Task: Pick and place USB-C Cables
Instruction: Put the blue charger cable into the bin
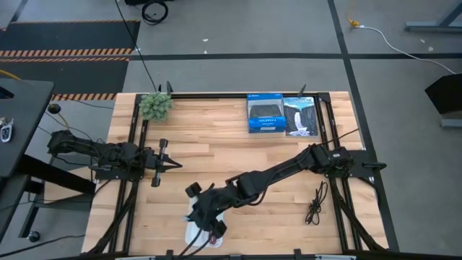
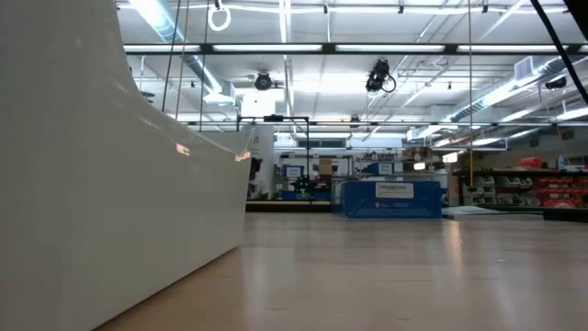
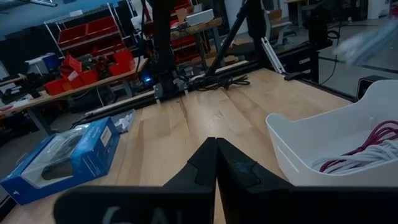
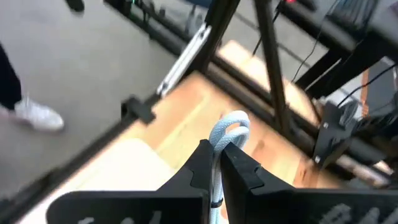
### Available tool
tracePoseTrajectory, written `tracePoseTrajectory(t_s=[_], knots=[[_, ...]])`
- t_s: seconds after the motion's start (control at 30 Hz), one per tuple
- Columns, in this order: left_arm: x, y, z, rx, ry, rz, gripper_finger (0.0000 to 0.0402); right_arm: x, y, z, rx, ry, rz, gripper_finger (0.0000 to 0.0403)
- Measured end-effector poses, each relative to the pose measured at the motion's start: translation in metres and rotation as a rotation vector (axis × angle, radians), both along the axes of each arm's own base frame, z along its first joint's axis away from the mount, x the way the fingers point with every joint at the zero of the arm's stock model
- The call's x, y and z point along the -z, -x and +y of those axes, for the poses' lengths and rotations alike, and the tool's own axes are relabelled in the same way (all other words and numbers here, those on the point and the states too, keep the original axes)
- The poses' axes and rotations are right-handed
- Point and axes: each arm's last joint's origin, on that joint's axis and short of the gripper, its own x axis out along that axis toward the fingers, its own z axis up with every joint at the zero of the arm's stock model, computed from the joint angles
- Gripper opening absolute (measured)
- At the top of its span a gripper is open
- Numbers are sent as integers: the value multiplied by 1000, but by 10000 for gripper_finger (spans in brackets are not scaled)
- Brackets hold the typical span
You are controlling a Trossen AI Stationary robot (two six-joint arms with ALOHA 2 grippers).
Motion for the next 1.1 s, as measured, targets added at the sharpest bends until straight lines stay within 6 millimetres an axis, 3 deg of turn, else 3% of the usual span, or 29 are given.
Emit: tracePoseTrajectory(t_s=[0.23,0.47,0.8,1.1], knots=[[0,0,0,0,0,2,11,35,8,9,-51,220,107,21],[0,0,0,0,0,-1,11,51,9,16,-215,374,88,21],[0,0,0,0,0,0,11,95,24,19,-485,589,175,21],[0,0,0,0,0,1,11,111,28,20,-602,723,143,21]])
